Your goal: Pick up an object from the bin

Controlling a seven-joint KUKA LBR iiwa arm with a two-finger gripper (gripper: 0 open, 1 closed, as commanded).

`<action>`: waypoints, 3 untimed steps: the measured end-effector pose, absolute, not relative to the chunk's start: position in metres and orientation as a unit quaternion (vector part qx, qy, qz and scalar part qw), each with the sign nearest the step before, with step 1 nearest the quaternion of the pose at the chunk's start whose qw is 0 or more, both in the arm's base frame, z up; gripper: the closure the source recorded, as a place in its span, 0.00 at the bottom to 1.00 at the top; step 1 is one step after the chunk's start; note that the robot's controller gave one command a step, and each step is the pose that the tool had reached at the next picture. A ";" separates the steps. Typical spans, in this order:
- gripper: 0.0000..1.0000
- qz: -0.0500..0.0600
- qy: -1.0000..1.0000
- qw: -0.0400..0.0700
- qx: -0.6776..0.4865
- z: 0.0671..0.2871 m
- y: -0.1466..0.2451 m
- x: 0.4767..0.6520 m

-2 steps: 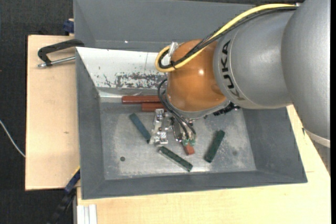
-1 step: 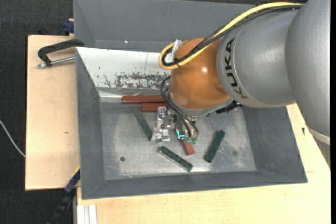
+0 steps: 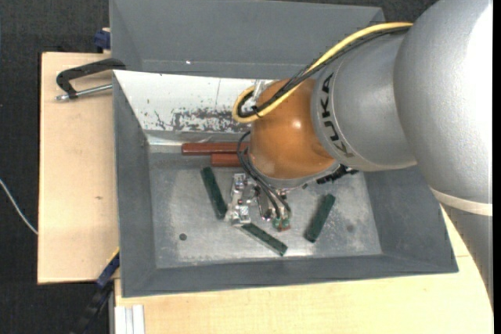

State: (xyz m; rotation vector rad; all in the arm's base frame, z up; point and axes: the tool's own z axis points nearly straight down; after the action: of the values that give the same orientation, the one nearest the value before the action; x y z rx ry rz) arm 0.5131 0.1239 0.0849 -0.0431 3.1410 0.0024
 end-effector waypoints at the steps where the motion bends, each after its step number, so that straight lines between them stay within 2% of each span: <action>1: 0.00 0.003 1.000 -0.007 0.000 0.078 0.114 0.551; 2: 0.00 0.002 1.000 0.003 0.003 0.079 0.109 0.582; 3: 0.00 -0.002 1.000 0.007 0.006 0.079 0.128 0.580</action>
Offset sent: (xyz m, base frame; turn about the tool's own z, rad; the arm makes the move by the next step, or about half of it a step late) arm 0.0391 -0.0181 0.0009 0.0231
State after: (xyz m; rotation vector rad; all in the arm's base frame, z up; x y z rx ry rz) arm 0.5803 0.1278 0.0790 0.0199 3.1273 -0.0064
